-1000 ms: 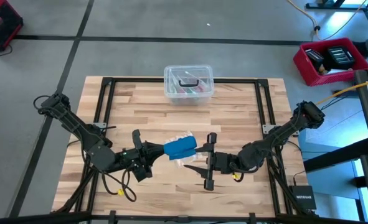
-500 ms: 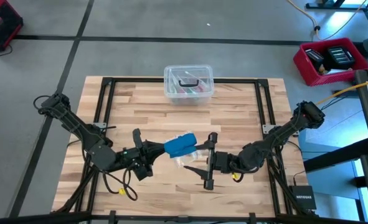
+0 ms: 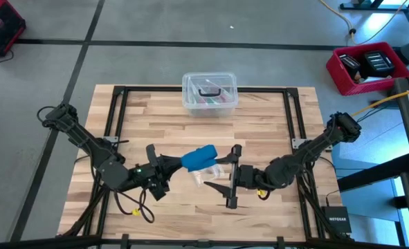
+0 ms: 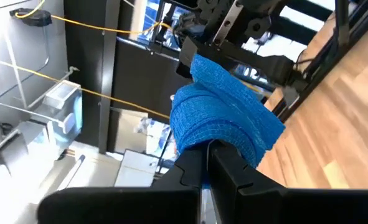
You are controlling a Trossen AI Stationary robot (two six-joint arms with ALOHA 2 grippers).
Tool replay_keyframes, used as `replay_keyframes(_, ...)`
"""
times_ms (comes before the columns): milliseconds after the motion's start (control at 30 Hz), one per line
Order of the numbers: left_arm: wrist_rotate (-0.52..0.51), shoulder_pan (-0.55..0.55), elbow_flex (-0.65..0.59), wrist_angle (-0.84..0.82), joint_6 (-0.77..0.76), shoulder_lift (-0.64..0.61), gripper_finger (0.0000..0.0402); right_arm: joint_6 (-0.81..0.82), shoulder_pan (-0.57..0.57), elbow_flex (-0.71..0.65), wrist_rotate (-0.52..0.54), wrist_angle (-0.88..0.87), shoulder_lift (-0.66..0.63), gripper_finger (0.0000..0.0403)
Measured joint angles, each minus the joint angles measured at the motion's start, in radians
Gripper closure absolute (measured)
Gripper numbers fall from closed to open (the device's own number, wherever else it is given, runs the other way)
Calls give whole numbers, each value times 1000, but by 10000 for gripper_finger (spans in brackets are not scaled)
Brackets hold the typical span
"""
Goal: Roll bandage
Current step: Roll the blue bandage
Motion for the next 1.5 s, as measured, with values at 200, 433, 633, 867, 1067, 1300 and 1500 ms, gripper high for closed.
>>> replay_keyframes(200,-18,4,0,-29,-3,0,400,-16,0,8,-3,-5,-2,112)
replay_keyframes(433,-22,12,0,-36,-96,0,400,-48,0,40,6,-14,-5,112)
replay_keyframes(633,-9,19,-1,-47,-347,0,400,-16,-21,43,24,-54,-2,112)
replay_keyframes(867,111,75,-2,-234,-891,0,400,43,-55,44,33,-206,0,112)
replay_keyframes(1067,195,120,-27,-355,-1201,10,400,104,-67,44,67,-341,3,112)
replay_keyframes(1300,240,155,-164,-300,-1386,10,400,238,-136,43,72,-498,56,112)
replay_keyframes(1500,249,174,-282,-309,-1439,11,400,278,-194,43,59,-544,118,112)
